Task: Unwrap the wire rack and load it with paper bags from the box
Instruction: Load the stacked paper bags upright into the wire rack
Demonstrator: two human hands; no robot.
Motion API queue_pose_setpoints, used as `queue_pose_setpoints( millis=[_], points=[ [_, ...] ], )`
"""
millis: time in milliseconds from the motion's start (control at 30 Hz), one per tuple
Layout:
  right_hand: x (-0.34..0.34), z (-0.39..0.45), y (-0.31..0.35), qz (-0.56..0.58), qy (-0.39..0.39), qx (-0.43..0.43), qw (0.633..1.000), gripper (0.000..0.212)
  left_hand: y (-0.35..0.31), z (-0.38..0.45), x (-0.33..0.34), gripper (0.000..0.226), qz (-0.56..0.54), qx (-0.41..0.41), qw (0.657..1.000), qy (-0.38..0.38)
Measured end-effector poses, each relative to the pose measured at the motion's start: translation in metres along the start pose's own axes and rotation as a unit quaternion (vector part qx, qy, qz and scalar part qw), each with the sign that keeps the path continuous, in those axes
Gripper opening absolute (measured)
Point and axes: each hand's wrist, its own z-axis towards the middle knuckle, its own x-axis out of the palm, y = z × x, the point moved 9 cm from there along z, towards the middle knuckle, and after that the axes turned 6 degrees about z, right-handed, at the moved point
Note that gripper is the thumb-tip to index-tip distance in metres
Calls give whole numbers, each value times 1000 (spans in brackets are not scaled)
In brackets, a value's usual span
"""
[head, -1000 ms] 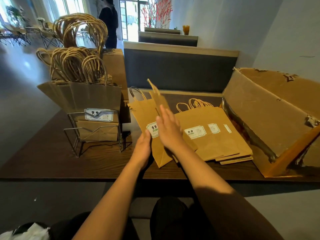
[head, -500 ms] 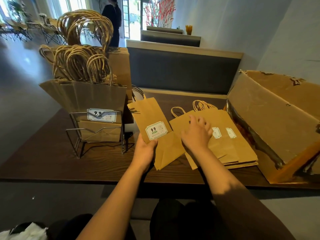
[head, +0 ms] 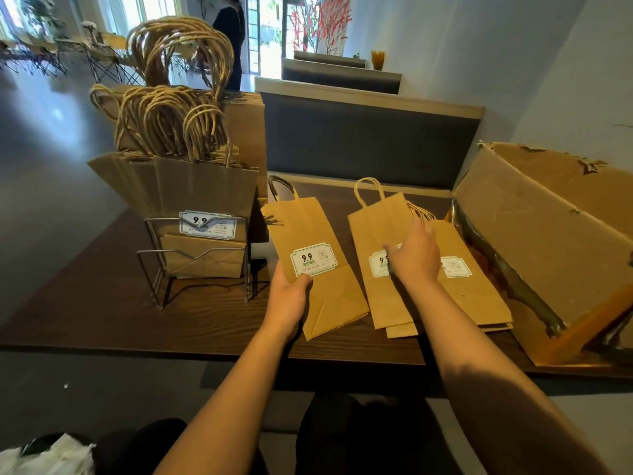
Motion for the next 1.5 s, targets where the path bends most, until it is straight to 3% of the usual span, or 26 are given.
queue_pose_setpoints(
  millis=[133,200,267,367,467,567,700,767,867,967,1033,1100,1200,1300,1500],
  points=[
    [-51,5,9,250,-104,-3,963,57,-4,-2,3,37,-9,1,1000,11],
    [-59,7,11,351,-84,25,932,52,-6,-3,6,37,-10,-3,1000,22],
    [-44,4,25,404,4,36,914,45,-5,-4,6,36,-6,-11,999,30],
    [-4,-16,47,362,116,2,925,30,-3,-6,8,26,-19,-20,999,44],
    [33,-39,51,278,131,-48,950,27,-8,-11,10,17,-39,-4,997,60],
    [64,-63,49,280,170,-38,944,35,-14,-13,11,18,-4,15,997,72],
    [70,-74,50,373,202,16,905,52,-17,-14,8,24,11,20,997,68],
    [66,-66,44,445,209,53,869,47,-30,-15,7,15,24,40,997,57],
    [42,-55,43,503,166,55,847,52,-55,-16,12,22,40,68,994,69],
    [25,-52,47,567,131,41,812,34,-76,-20,13,23,129,129,978,104],
    [29,-56,48,578,153,55,800,37,-72,-17,4,29,166,144,970,104],
    [48,-68,50,558,228,60,796,50,-59,-14,-5,32,186,141,967,105],
    [76,-95,42,471,313,52,823,37,-44,-12,-14,32,207,117,965,109],
    [77,-101,43,440,303,31,845,38,-53,-15,-15,33,218,126,962,105],
    [33,-87,90,485,258,-4,836,38,-128,-40,-21,31,215,219,947,90]
  ],
)
